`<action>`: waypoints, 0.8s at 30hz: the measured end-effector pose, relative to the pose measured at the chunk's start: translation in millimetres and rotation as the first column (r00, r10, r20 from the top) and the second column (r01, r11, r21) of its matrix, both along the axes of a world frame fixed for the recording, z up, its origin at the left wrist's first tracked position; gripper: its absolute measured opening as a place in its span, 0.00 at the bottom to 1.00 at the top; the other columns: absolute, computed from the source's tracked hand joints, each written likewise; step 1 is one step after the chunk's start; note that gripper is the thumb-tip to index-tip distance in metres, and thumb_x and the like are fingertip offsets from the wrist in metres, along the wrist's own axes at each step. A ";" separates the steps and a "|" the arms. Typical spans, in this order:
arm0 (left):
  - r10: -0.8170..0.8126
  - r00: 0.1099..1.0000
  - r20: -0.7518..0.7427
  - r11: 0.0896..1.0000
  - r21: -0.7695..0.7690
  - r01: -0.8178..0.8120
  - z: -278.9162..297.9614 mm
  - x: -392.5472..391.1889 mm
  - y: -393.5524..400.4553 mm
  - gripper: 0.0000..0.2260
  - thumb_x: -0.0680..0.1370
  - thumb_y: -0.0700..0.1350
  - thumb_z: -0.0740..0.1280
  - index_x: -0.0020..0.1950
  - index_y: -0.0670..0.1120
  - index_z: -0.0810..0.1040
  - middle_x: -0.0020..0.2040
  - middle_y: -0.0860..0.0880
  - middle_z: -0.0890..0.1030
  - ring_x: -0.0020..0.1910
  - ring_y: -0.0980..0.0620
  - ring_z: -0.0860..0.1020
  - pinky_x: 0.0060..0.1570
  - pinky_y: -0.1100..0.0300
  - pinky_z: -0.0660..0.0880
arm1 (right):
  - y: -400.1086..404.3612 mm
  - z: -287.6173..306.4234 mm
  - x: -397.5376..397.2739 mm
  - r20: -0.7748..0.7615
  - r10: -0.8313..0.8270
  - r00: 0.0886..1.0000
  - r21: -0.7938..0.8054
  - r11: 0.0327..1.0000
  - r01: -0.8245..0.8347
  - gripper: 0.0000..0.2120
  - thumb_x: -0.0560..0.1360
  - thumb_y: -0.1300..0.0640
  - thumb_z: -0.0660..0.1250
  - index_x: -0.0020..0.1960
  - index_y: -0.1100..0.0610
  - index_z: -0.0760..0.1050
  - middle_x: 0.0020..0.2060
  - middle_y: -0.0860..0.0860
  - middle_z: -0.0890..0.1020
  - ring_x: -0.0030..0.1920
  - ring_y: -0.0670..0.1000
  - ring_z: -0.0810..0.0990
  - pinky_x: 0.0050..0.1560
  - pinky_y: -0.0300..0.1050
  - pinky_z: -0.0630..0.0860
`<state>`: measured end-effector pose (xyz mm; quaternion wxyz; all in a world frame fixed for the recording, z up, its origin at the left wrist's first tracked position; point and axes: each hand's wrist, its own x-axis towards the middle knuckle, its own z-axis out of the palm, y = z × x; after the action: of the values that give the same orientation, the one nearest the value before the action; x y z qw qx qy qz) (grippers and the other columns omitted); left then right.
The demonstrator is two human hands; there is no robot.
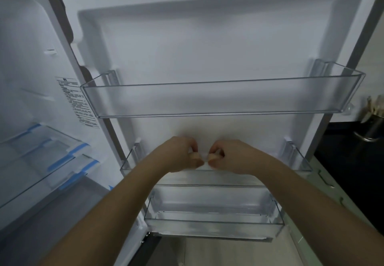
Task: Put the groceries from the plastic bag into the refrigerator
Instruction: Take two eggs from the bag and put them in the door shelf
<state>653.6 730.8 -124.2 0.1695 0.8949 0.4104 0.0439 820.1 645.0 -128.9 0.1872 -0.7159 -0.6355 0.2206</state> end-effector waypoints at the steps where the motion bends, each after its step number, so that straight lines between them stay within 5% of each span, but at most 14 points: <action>1: 0.009 1.000 -0.016 1.000 -0.001 -0.009 0.0 1.3 -0.1 0.14 0.73 0.57 0.70 0.53 0.51 0.78 0.43 0.50 0.79 0.40 0.51 0.78 0.44 0.56 0.79 | 0.7 -0.3 -0.1 0.002 -0.004 1.000 0.003 1.000 0.004 0.10 0.74 0.49 0.66 0.53 0.51 0.79 0.46 0.48 0.82 0.44 0.48 0.80 0.42 0.40 0.75; 8: 0.047 0.997 -0.063 0.998 0.033 -0.045 -1.1 9.1 -0.4 0.15 0.73 0.57 0.69 0.54 0.50 0.79 0.46 0.49 0.79 0.43 0.50 0.77 0.41 0.60 0.73 | 3.2 -3.4 -0.9 0.003 -0.052 0.999 0.011 0.999 0.052 0.15 0.71 0.42 0.70 0.48 0.53 0.80 0.41 0.51 0.83 0.43 0.50 0.81 0.44 0.44 0.77; 12: 0.069 0.996 -0.059 0.996 -0.048 -0.071 0.0 6.3 2.3 0.17 0.73 0.61 0.68 0.54 0.50 0.79 0.46 0.49 0.81 0.39 0.51 0.80 0.44 0.56 0.80 | 0.6 -1.4 7.1 -0.077 -0.023 0.997 -0.037 0.999 0.020 0.16 0.71 0.38 0.67 0.45 0.52 0.80 0.35 0.49 0.82 0.38 0.50 0.82 0.37 0.42 0.78; 19: 0.030 0.998 0.054 0.969 -0.247 -0.016 3.8 -10.2 6.8 0.19 0.70 0.59 0.74 0.57 0.52 0.80 0.50 0.52 0.83 0.41 0.50 0.84 0.48 0.50 0.82 | -4.5 7.2 20.3 0.021 0.105 0.994 -0.029 0.994 -0.104 0.16 0.74 0.45 0.68 0.58 0.53 0.78 0.47 0.51 0.83 0.41 0.48 0.79 0.44 0.41 0.74; 24: -0.063 0.998 -0.008 0.989 -0.137 0.061 4.6 -15.1 10.9 0.21 0.71 0.54 0.74 0.63 0.54 0.77 0.53 0.57 0.81 0.42 0.55 0.81 0.44 0.64 0.77 | 0.5 4.8 22.0 0.002 0.144 0.990 -0.050 0.988 -0.144 0.24 0.70 0.46 0.74 0.64 0.50 0.75 0.49 0.48 0.80 0.43 0.47 0.80 0.49 0.41 0.77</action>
<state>638.5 741.7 -119.6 0.2291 0.8938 0.3855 0.0051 842.1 645.5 -124.1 0.1510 -0.6731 -0.6803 0.2475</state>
